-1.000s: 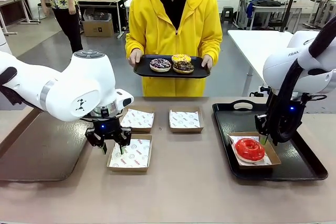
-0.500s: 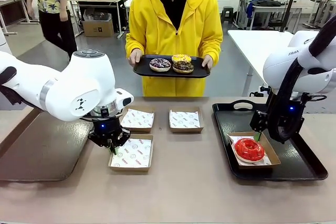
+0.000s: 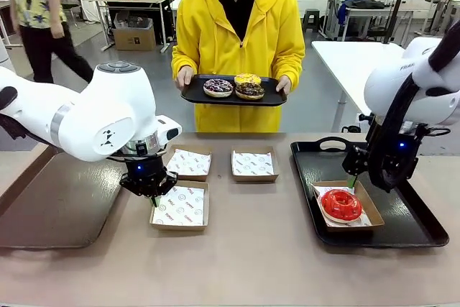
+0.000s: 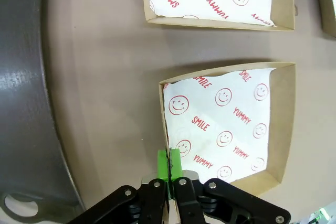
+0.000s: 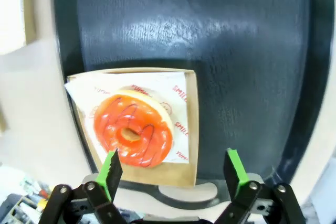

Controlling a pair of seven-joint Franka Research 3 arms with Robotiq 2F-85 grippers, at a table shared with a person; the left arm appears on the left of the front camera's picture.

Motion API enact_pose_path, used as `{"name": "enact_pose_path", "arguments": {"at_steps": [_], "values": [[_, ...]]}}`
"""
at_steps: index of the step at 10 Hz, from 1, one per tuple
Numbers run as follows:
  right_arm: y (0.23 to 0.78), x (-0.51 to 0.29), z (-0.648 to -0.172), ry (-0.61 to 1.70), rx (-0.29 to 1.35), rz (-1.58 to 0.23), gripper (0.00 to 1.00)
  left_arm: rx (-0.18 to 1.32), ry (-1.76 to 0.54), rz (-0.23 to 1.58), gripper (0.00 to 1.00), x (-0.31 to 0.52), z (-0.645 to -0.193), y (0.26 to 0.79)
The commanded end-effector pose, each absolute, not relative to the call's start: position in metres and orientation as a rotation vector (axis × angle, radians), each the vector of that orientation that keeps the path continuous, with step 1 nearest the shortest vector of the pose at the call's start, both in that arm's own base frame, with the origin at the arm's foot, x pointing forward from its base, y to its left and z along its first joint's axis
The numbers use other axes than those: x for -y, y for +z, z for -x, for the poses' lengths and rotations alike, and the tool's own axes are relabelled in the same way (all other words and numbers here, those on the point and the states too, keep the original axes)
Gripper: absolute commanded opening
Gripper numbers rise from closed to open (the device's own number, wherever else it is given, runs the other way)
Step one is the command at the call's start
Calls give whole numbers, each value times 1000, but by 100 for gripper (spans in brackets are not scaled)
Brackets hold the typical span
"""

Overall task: Individually package the donuts and arrange them on the tray.
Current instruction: Place the picked Paper togo box on the Handle tray while simultaneously picking up another Paper togo box from the table with the other hand.

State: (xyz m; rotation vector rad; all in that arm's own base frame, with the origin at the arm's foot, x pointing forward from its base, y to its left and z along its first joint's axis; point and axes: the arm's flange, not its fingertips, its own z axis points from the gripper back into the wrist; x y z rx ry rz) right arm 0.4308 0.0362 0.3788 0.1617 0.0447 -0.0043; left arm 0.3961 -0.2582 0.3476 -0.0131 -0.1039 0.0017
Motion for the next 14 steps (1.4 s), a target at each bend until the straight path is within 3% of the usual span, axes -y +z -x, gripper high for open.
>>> {"name": "enact_pose_path", "arguments": {"at_steps": [1, 4, 7, 14], "values": [[421, 3, -420, 60, 1, -449, 100, 92, -30, 36, 0, 260, -393, 394], [480, 99, -416, -67, 125, -784, 100, 192, -55, 31, 0, 275, -400, 471], [477, 181, -413, -127, 130, -1058, 100, 249, -18, 38, 0, 288, -425, 522], [415, 252, -345, -163, 182, -1242, 100, 260, 58, 2, 0, 291, -487, 529]]}}
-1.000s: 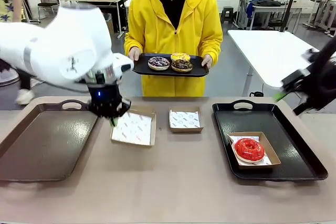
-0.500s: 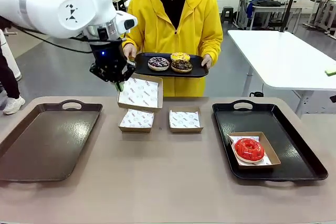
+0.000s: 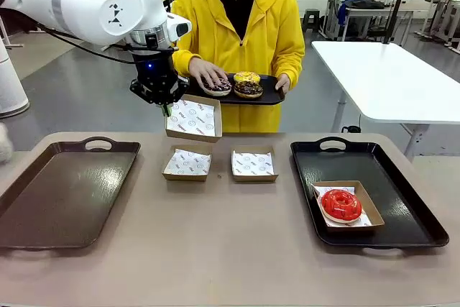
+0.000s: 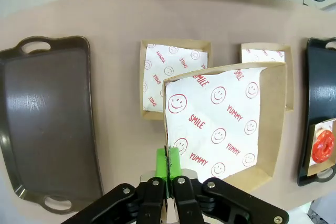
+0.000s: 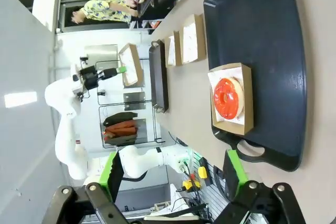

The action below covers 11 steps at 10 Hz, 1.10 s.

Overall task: Individually package the donuts and arrange them on the tray.
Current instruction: Place the picked Paper togo box on the Handle tray while simultaneously picking up another Paper togo box from the table with the other hand.

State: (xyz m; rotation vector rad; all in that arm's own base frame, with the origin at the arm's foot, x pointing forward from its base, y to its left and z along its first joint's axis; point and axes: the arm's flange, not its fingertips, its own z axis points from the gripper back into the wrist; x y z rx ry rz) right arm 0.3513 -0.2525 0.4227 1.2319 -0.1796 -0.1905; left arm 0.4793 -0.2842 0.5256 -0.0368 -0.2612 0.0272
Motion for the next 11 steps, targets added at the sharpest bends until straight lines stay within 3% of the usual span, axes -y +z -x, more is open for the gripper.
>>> {"name": "enact_pose_path", "arguments": {"at_steps": [1, 2, 3, 11], "values": [[411, 247, -342, -160, 189, -1225, 100, 255, 60, -11, 0, 291, -492, 525], [411, 234, -350, -170, 190, -1155, 100, 248, 64, -19, 0, 291, -495, 523], [417, 253, -346, -185, 183, -1236, 100, 256, 28, 25, 0, 284, -485, 521], [417, 253, -346, -185, 183, -1236, 100, 256, 28, 25, 0, 284, -485, 521]]}}
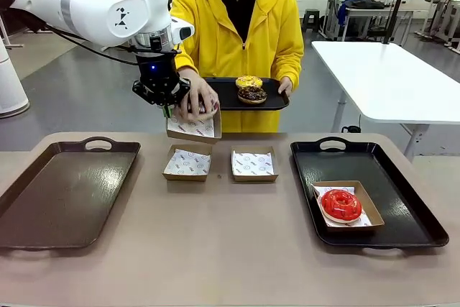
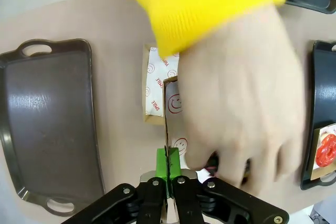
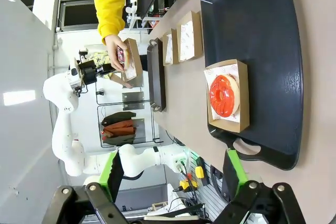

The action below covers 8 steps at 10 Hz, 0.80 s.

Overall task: Individually package the donuts and arrange them on the tray.
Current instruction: Place the picked Paper togo box on the Handle tray while simultaneously picking up another Paper togo box from the table with the other hand.

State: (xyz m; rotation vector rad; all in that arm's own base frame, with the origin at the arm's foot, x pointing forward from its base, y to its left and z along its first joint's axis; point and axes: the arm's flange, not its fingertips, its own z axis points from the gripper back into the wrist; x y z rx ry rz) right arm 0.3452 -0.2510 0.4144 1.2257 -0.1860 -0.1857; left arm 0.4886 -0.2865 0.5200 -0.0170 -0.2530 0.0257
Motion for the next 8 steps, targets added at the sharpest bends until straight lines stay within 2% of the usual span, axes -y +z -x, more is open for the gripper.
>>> {"name": "enact_pose_path", "arguments": {"at_steps": [1, 8], "values": [[417, 253, -346, -185, 183, -1236, 100, 256, 28, 25, 0, 284, -485, 521], [417, 253, -346, -185, 183, -1236, 100, 256, 28, 25, 0, 284, -485, 521]]}}
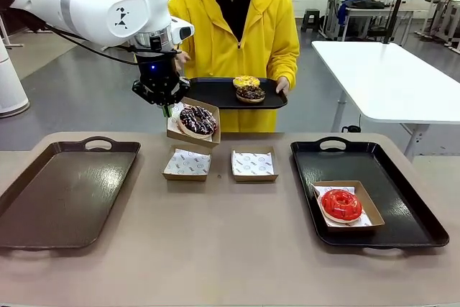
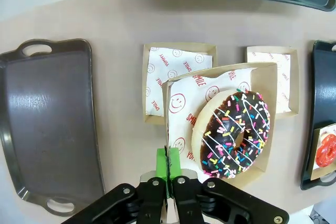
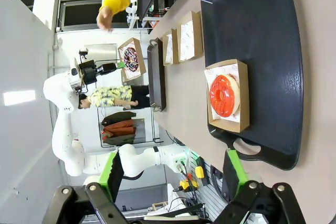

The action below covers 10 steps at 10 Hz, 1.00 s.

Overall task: Individually package the donuts and arrange them on the tray.
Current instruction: Place the picked Paper togo box on the Handle tray while simultaneously picking up another Paper togo box from the table with the other hand.

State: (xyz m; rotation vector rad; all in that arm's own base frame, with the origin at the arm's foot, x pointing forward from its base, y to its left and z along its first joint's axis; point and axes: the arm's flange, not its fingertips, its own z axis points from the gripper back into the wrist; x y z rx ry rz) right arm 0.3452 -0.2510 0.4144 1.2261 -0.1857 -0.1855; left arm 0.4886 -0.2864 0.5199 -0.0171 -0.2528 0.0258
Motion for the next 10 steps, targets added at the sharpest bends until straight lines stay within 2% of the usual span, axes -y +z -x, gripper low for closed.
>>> {"name": "enact_pose_path", "arguments": {"at_steps": [1, 10], "values": [[417, 253, -346, -185, 183, -1236, 100, 256, 28, 25, 0, 284, -485, 521], [417, 253, -346, -185, 183, -1236, 100, 256, 28, 25, 0, 284, -485, 521]]}}
